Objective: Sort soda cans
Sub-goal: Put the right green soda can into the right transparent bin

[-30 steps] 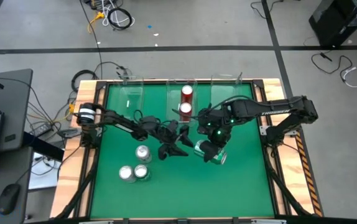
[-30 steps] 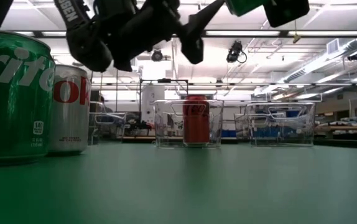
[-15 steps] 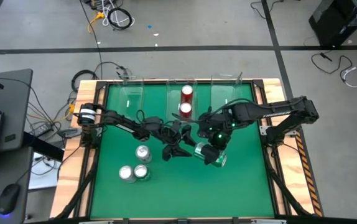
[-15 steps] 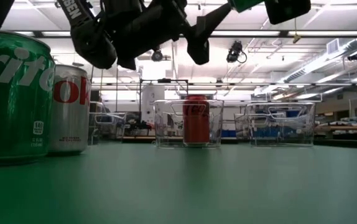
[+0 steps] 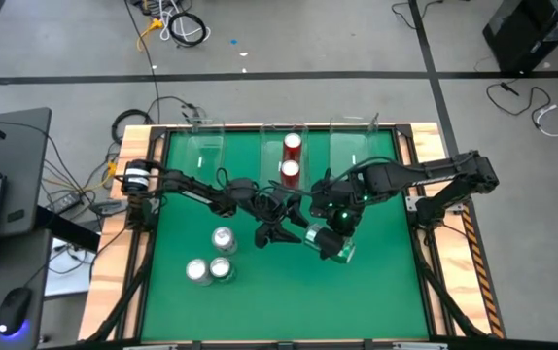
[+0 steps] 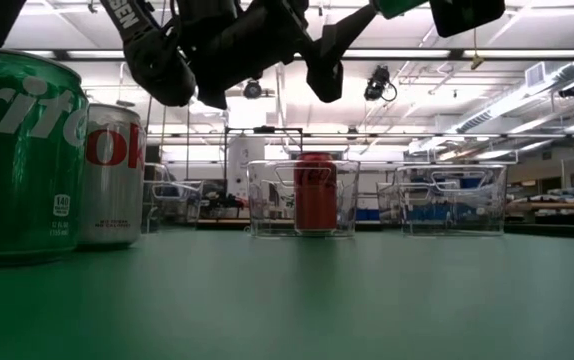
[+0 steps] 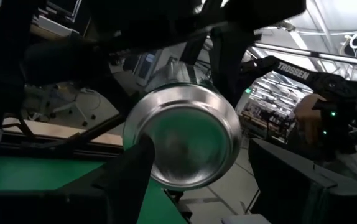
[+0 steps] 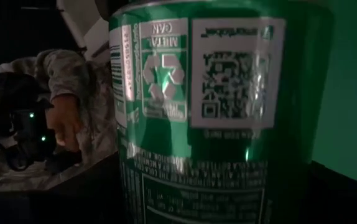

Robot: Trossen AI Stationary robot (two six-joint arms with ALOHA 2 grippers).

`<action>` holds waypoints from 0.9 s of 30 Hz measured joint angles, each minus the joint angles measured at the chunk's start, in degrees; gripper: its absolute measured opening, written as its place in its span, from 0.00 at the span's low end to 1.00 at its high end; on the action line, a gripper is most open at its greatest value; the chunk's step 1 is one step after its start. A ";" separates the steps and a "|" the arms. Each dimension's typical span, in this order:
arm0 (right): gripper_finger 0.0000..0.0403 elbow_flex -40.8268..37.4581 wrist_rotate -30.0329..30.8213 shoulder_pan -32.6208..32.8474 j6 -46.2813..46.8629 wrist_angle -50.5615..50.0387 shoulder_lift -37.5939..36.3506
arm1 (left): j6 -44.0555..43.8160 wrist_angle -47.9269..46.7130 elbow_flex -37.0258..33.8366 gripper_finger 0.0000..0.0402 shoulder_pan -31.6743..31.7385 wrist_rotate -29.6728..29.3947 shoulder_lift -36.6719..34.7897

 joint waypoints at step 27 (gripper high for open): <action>0.76 -8.17 0.91 -1.47 4.06 -3.02 0.20 | 3.38 3.45 -1.46 0.55 4.94 18.46 -0.16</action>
